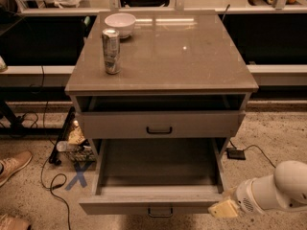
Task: Close middle drawer
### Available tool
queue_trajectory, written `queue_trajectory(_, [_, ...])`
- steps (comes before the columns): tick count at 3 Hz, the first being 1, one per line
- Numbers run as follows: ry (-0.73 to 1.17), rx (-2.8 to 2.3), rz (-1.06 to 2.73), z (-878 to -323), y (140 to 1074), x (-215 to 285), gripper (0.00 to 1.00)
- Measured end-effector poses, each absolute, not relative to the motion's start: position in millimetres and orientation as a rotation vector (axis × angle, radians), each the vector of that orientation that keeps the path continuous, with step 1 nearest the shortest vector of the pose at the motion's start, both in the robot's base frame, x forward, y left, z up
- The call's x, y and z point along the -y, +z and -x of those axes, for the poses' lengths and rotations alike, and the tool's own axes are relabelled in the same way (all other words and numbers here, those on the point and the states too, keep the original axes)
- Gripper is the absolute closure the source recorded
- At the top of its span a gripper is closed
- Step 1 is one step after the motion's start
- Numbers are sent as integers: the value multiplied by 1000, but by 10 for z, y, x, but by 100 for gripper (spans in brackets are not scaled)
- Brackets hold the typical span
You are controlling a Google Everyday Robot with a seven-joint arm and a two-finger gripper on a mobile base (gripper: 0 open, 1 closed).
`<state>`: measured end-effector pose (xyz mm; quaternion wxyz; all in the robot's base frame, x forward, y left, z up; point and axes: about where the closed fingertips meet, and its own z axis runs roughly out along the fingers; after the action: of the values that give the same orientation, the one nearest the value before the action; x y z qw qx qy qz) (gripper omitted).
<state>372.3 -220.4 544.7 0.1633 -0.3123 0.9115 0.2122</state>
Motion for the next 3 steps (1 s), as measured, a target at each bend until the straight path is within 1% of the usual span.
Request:
queue_trajectory(2, [611, -2600, 887, -3729, 5395, 2188, 89])
queue_trajectory(3, [580, -2636, 786, -3675, 4963, 2314, 100])
